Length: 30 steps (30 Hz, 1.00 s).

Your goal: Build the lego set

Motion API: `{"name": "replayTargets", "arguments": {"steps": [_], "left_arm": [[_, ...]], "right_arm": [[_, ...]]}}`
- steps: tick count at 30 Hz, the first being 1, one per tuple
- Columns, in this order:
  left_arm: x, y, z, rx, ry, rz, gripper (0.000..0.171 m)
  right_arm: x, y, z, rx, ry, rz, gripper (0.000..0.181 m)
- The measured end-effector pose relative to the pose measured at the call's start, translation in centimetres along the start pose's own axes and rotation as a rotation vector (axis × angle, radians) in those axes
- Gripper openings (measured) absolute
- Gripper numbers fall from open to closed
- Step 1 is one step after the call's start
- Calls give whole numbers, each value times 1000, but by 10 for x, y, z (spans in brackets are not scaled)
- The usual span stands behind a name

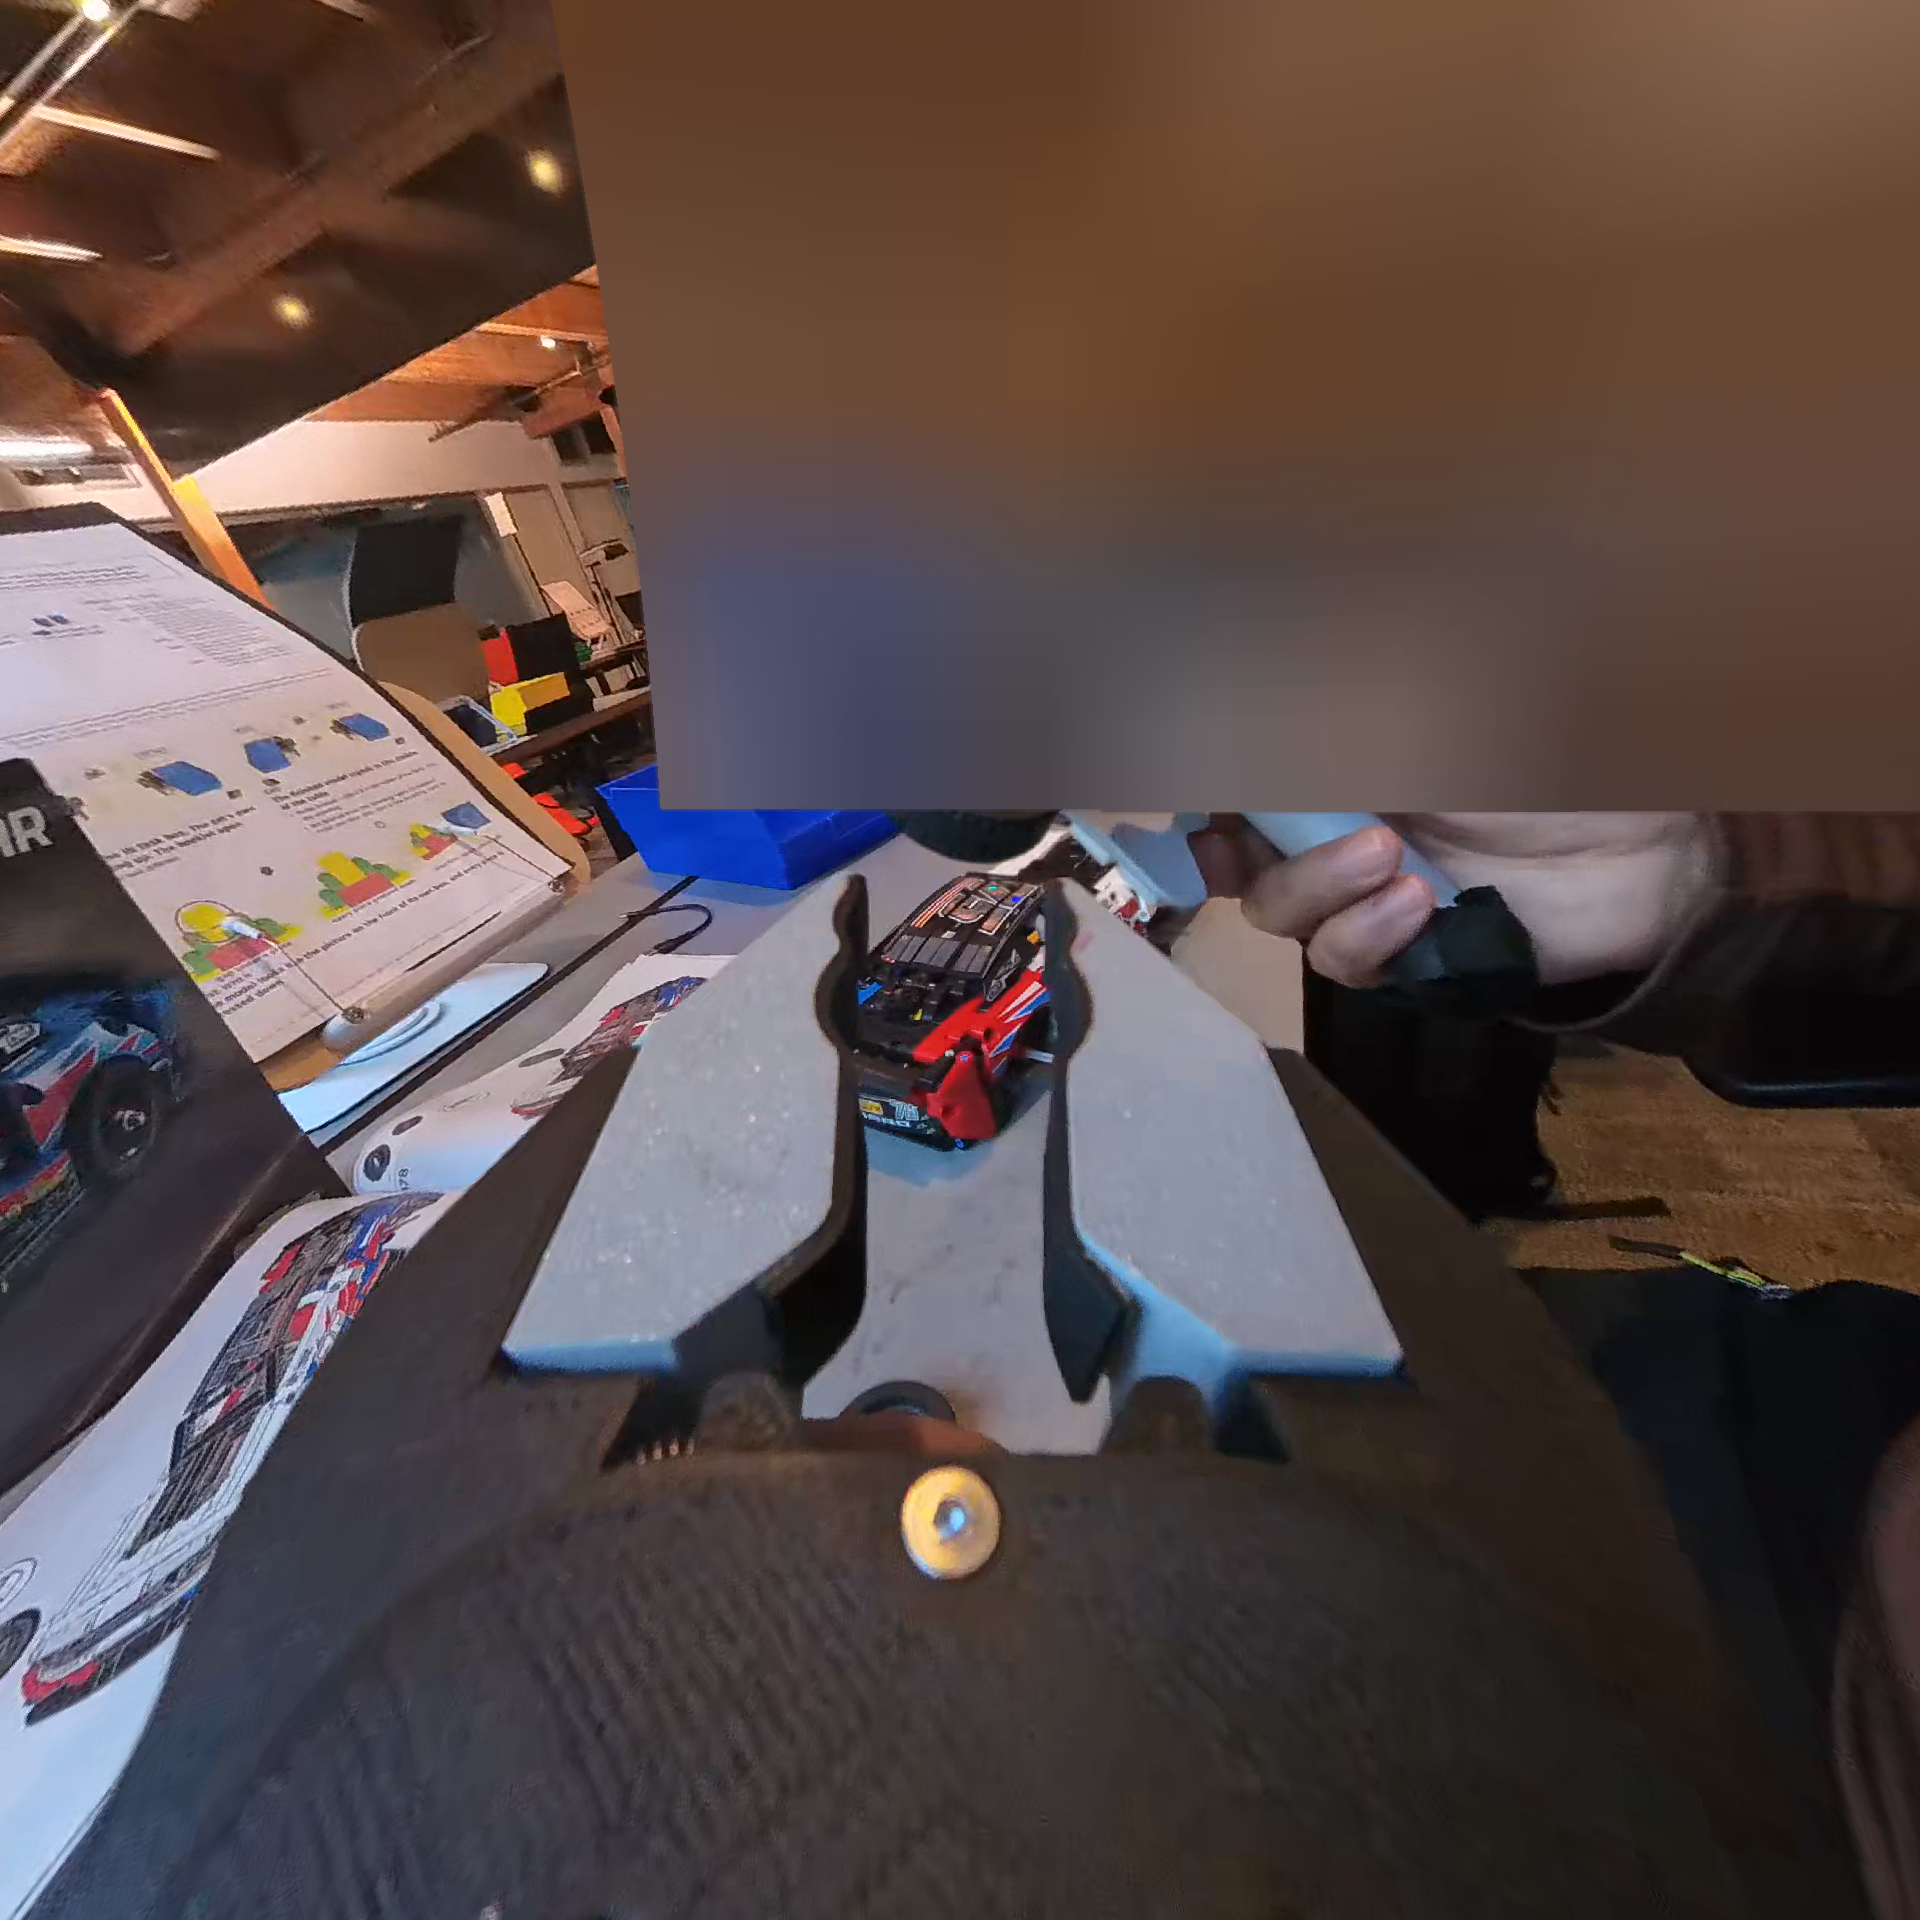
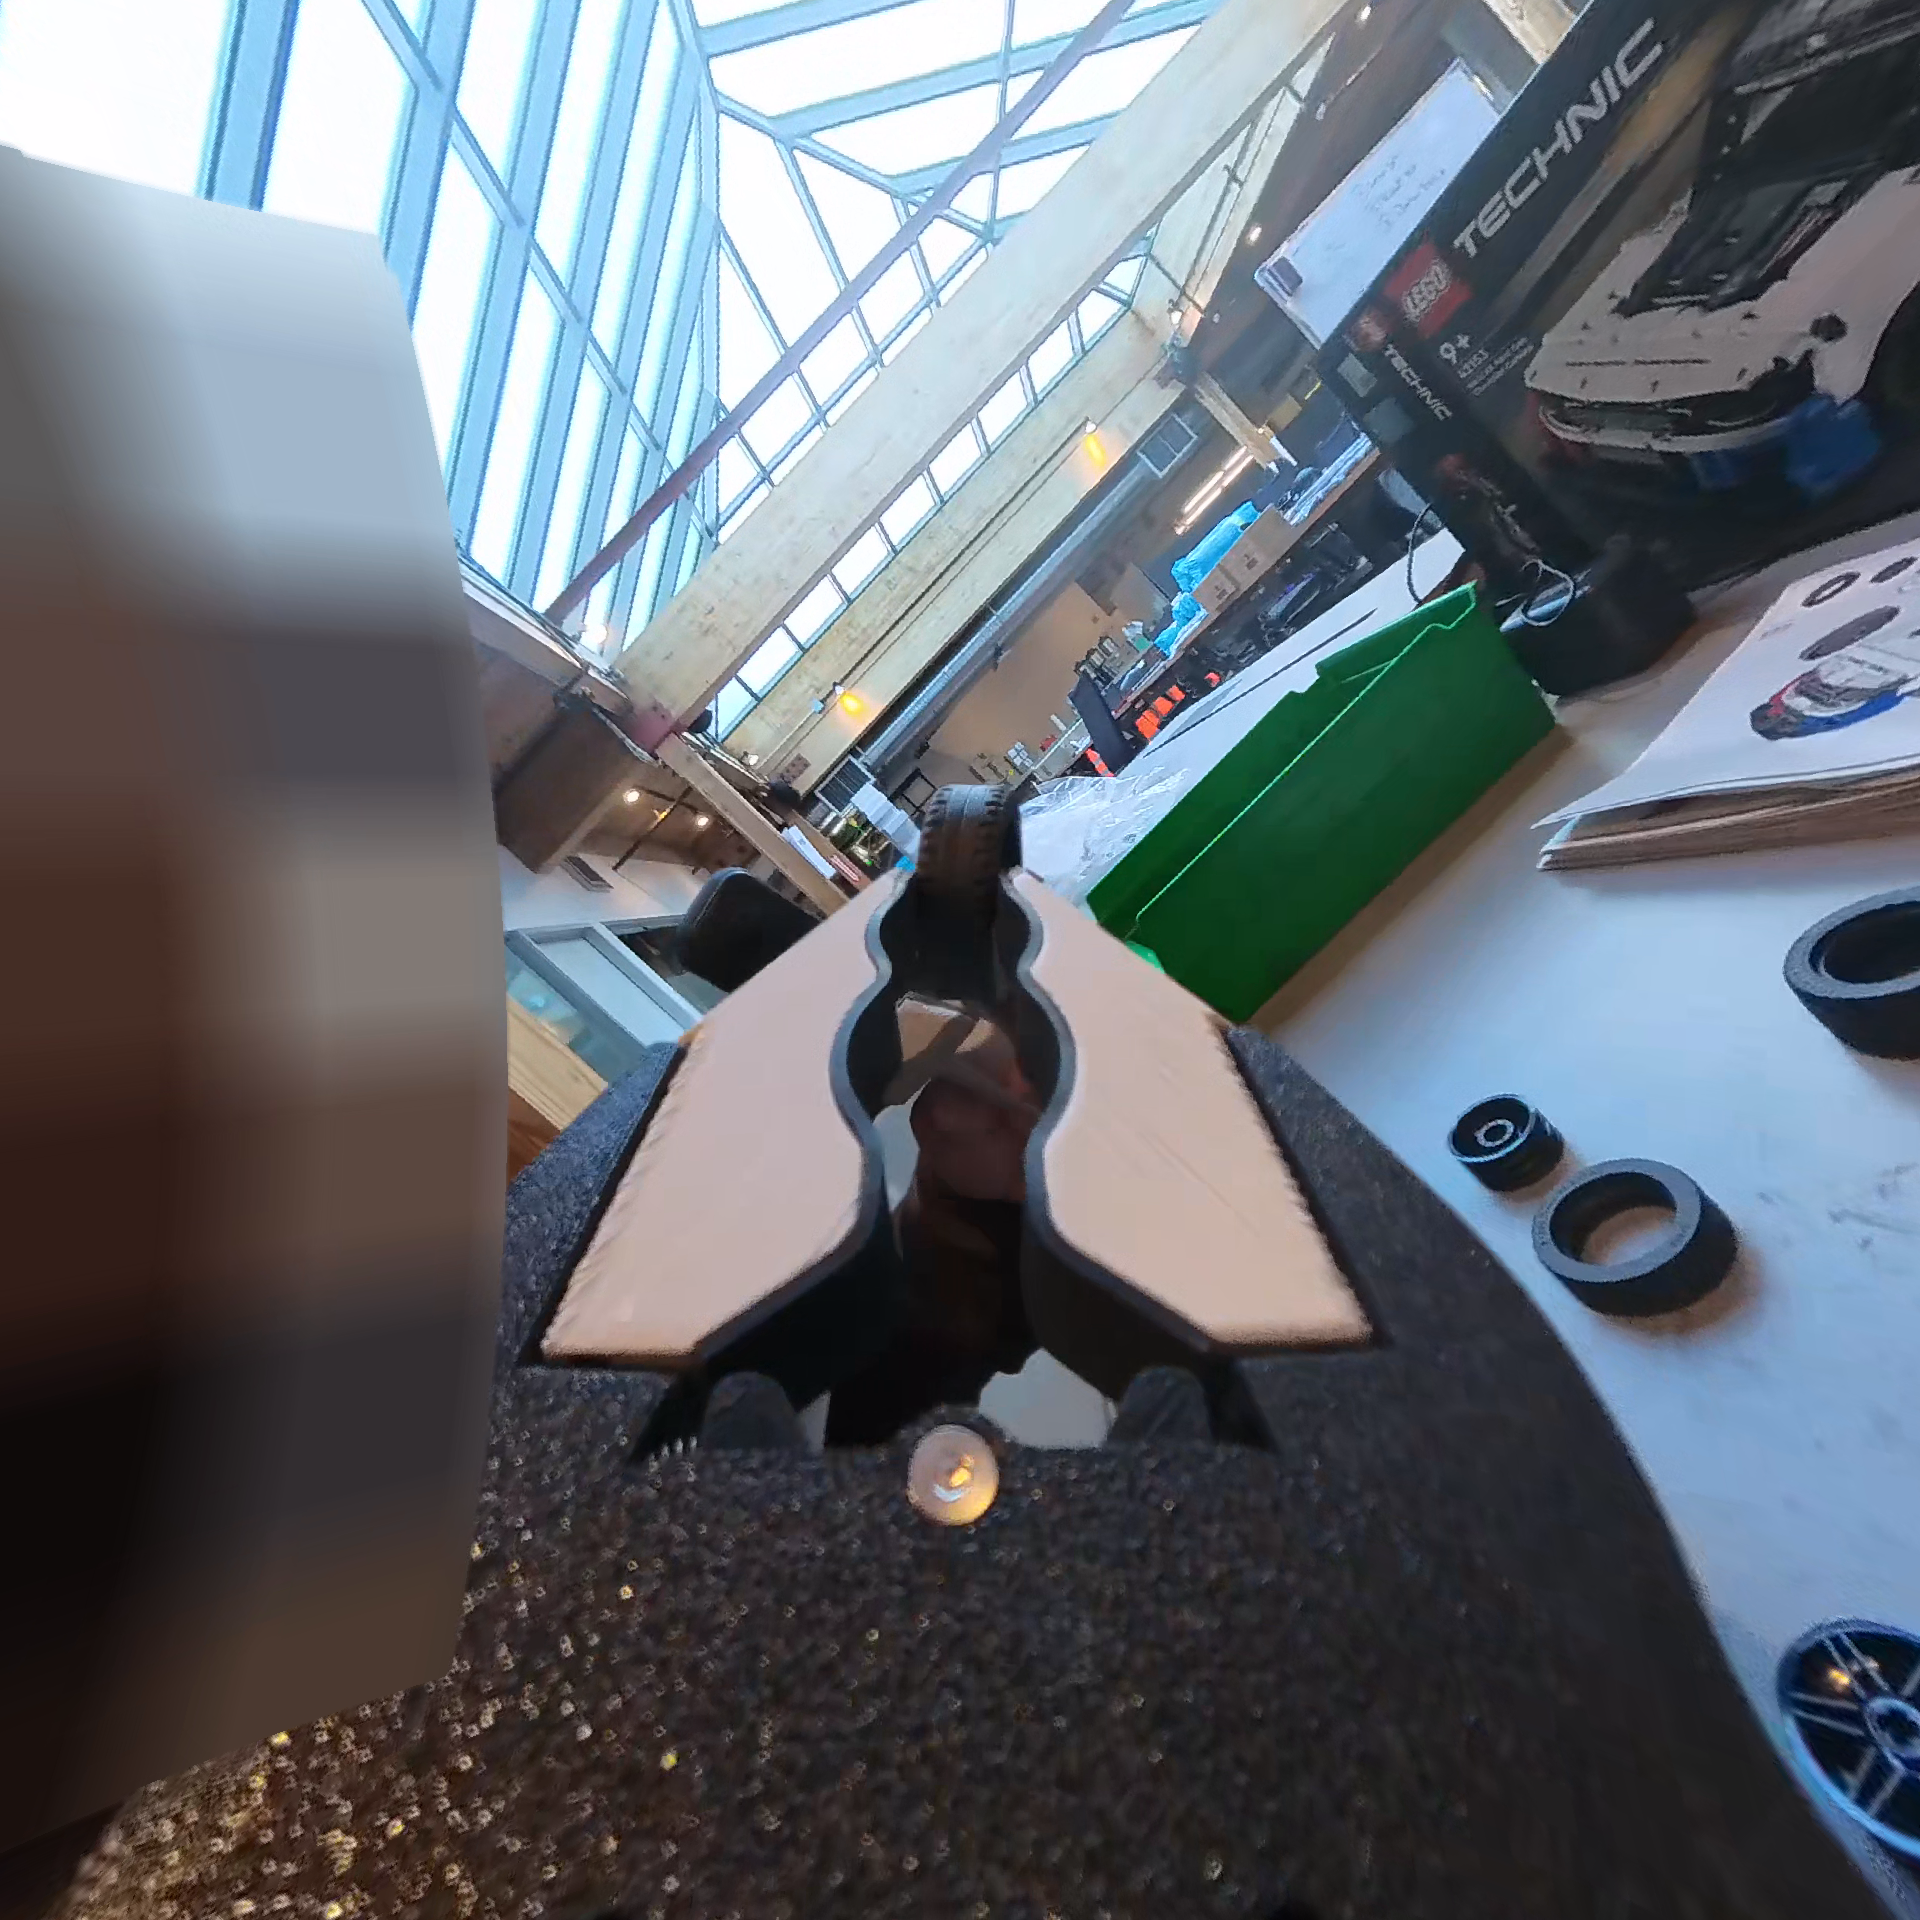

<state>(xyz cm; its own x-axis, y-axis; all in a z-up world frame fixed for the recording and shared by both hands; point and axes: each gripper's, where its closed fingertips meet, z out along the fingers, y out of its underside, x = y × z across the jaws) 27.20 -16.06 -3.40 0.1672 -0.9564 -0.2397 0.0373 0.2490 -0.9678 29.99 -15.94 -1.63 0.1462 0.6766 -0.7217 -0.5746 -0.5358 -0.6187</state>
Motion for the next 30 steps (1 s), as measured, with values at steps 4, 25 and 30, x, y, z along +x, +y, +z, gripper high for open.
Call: {"name": "replayTargets", "arguments": {"steps": [4, 25, 30], "left_arm": [[0, 1, 6, -6, 2, 10, 31], [1, 5, 9, -22, 6, 34, 32], [3, 7, 11, -32, 22, 29, 41]], "right_arm": [[1, 3, 2, -8, -1, 8, 13], [7, 9, 2, -16, -6, 48, 13], [11, 13, 1, -51, 6, 43, 13]]}}
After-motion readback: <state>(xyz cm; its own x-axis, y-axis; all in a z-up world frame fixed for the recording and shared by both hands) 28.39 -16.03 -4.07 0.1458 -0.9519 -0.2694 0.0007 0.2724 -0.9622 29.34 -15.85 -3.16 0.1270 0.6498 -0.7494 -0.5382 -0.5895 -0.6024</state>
